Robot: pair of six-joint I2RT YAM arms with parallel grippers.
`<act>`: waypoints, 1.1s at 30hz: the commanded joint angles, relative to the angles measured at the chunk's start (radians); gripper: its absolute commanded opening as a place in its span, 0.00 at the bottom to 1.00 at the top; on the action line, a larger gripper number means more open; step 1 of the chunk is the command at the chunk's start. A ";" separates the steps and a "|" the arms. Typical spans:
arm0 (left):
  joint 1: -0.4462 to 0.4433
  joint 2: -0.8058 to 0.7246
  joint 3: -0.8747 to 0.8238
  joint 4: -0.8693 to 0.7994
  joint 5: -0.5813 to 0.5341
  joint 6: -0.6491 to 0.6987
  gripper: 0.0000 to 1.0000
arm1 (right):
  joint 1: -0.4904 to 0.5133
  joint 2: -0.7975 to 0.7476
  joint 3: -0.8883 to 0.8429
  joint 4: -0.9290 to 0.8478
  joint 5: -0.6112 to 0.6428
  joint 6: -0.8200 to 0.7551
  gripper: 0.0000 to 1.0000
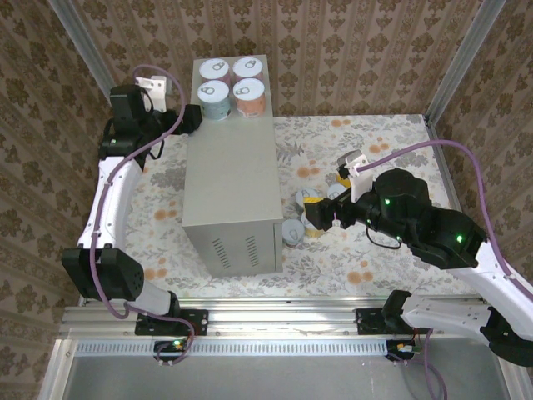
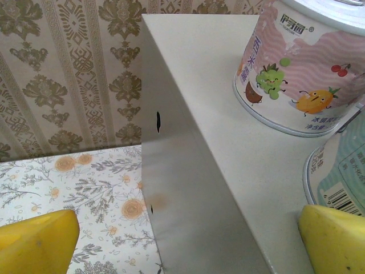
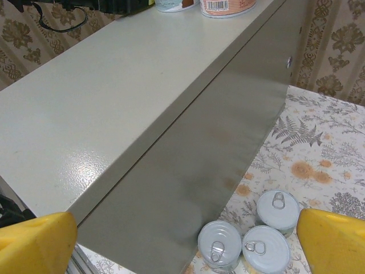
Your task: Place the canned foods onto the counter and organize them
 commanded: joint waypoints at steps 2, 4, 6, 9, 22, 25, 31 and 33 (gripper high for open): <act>0.001 0.027 0.031 -0.003 0.021 -0.008 1.00 | -0.007 -0.020 -0.014 0.005 0.028 0.010 1.00; 0.000 0.034 0.039 -0.006 0.022 -0.007 1.00 | -0.007 -0.022 -0.016 0.001 0.029 0.011 1.00; -0.002 0.039 0.043 -0.007 0.023 -0.006 1.00 | -0.007 -0.028 -0.019 0.002 0.031 0.013 1.00; -0.007 0.045 0.049 -0.008 0.020 -0.002 1.00 | -0.006 -0.035 -0.027 0.004 0.034 0.014 1.00; 0.006 0.025 0.037 -0.006 0.006 -0.010 1.00 | -0.007 -0.041 -0.041 0.008 0.031 0.017 1.00; 0.023 0.038 0.057 -0.011 0.019 -0.018 1.00 | -0.007 -0.045 -0.046 0.008 0.031 0.019 1.00; 0.032 0.094 0.145 -0.046 0.018 0.005 1.00 | -0.007 -0.050 -0.049 0.006 0.034 0.023 1.00; 0.037 0.117 0.175 -0.055 0.023 0.009 1.00 | -0.007 -0.050 -0.049 0.005 0.033 0.026 1.00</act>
